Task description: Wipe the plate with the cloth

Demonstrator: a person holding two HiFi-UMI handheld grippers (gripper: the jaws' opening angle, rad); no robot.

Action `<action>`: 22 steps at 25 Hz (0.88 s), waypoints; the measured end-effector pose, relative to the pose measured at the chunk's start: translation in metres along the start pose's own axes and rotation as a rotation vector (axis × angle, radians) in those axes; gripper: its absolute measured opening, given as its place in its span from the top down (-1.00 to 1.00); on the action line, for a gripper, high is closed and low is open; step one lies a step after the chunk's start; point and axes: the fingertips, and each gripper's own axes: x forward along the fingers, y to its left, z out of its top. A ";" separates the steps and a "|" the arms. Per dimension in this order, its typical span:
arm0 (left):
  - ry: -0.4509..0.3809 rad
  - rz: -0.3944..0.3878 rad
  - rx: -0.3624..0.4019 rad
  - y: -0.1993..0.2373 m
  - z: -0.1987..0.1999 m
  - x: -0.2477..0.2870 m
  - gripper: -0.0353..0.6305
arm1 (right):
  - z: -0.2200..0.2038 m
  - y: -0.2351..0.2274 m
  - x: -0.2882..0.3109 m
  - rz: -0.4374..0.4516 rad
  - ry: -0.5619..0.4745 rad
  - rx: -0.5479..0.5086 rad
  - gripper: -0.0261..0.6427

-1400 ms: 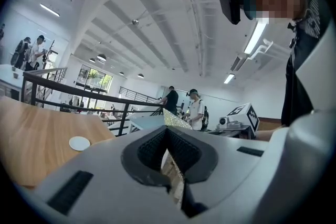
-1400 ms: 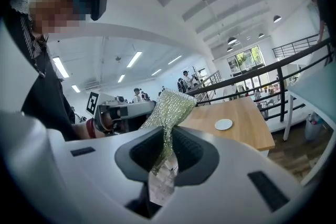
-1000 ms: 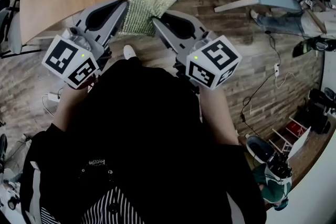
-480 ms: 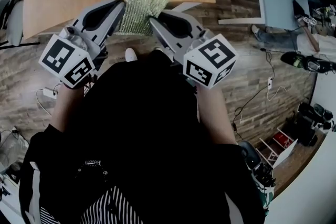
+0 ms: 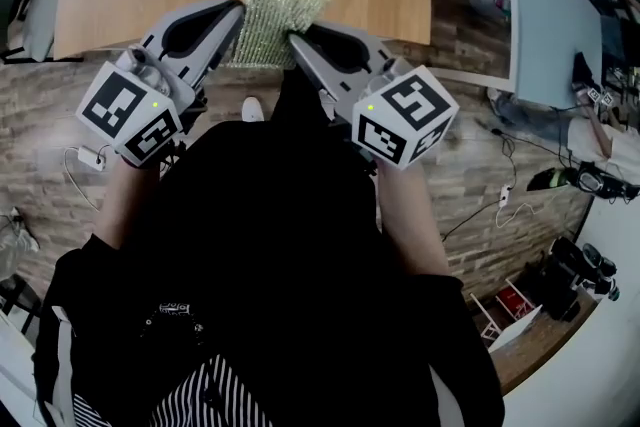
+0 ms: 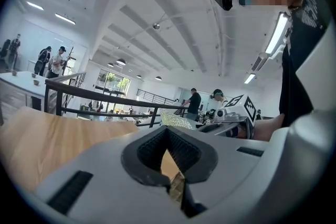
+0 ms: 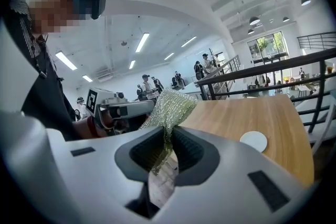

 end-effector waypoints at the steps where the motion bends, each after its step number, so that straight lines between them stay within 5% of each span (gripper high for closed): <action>1: -0.001 0.013 -0.001 0.007 0.003 0.004 0.91 | 0.005 -0.006 0.005 0.011 0.001 -0.005 0.79; 22: 0.074 0.222 -0.014 0.102 0.057 0.175 0.91 | 0.084 -0.207 0.044 0.256 0.047 0.033 0.79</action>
